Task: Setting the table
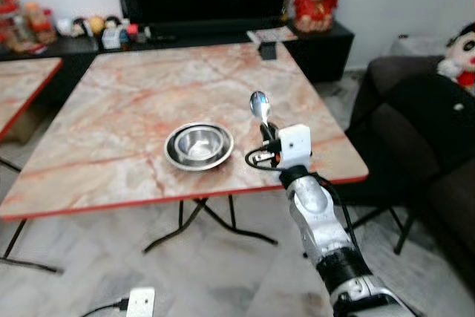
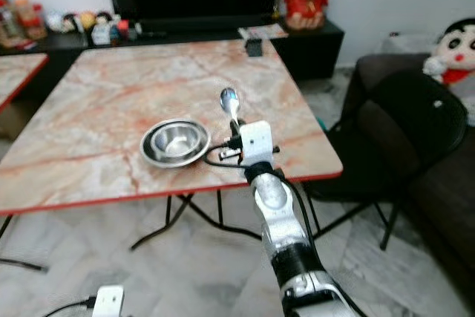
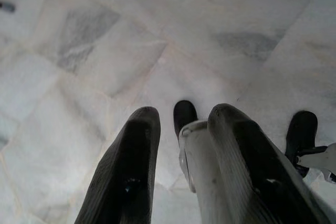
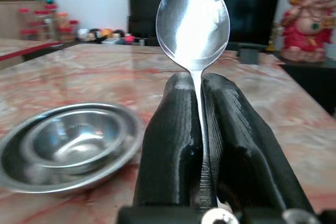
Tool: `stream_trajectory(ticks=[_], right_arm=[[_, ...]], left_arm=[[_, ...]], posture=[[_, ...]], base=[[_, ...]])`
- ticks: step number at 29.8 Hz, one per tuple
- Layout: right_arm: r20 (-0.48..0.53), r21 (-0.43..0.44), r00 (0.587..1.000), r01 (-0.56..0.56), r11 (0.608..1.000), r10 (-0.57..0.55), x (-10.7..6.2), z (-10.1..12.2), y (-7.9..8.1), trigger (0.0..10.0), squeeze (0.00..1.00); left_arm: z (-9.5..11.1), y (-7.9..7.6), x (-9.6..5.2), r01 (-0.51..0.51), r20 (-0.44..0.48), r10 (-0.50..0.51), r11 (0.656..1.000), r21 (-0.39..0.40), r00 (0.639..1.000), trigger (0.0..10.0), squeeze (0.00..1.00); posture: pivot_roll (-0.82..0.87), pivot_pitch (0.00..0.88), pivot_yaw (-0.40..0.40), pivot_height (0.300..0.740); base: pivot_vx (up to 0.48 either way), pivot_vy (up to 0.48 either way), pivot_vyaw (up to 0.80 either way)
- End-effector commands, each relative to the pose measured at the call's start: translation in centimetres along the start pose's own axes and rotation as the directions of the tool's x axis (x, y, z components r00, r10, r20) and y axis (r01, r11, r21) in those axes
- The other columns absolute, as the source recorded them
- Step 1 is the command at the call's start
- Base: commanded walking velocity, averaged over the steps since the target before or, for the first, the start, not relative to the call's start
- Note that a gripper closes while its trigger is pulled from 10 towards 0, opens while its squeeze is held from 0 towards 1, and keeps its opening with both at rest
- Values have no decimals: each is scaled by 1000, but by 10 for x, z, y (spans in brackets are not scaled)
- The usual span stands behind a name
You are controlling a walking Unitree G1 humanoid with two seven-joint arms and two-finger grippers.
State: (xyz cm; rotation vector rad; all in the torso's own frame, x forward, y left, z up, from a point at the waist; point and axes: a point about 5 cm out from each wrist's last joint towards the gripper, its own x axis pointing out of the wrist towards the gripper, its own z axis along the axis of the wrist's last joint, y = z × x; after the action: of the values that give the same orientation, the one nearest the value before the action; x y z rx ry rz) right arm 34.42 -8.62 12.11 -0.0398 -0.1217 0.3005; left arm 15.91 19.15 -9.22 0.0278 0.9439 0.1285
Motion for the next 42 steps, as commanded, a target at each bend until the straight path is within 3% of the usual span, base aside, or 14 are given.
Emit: stream_trajectory(ticks=[1, 10, 13, 25, 37, 42], right_arm=[[-5, -1, 1000, 7, 1000, -7, 1, 0, -2, 10000, 0], [16, -32, 1000, -26, 999, 27, 2, 3, 3, 10000, 0], [20, 15, 999, -32, 999, 32, 0, 1, 6, 10000, 0], [2, 1, 999, -44, 999, 44, -3, -3, 9, 10000, 0], [-155, 8, 988, 10, 1000, -9, -13, -32, 7, 10000, 0], [-271, 12, 961, 64, 998, -59, -13, -46, 4, 10000, 0]], left_arm=[[2, 1, 1, -6, 6, 6, 1000, -4, 1000, 10000, 0], [1, 0, 0, -8, 1, 8, 1000, -5, 1000, 10000, 0], [1, 0, 0, -11, -1, 11, 1000, -2, 1000, 10000, 0], [1, 0, 0, -3, -2, 3, 1000, 0, 1000, 10000, 0], [0, 1, 0, 1, -9, -1, 1000, 8, 1000, 10000, 0], [1, 1, 1, 1, -8, -1, 1000, 10, 1000, 10000, 0]], posture=[[-43, 0, 20, 740], [-44, 0, 15, 740], [-45, 0, 16, 740], [-47, 0, 20, 740], [-46, 0, 29, 740], [-45, 0, 30, 740]], base=[[379, 0, 0], [364, 0, 0], [315, 0, 175], [0, 0, 0], [0, 0, 0], [0, 0, 0]])
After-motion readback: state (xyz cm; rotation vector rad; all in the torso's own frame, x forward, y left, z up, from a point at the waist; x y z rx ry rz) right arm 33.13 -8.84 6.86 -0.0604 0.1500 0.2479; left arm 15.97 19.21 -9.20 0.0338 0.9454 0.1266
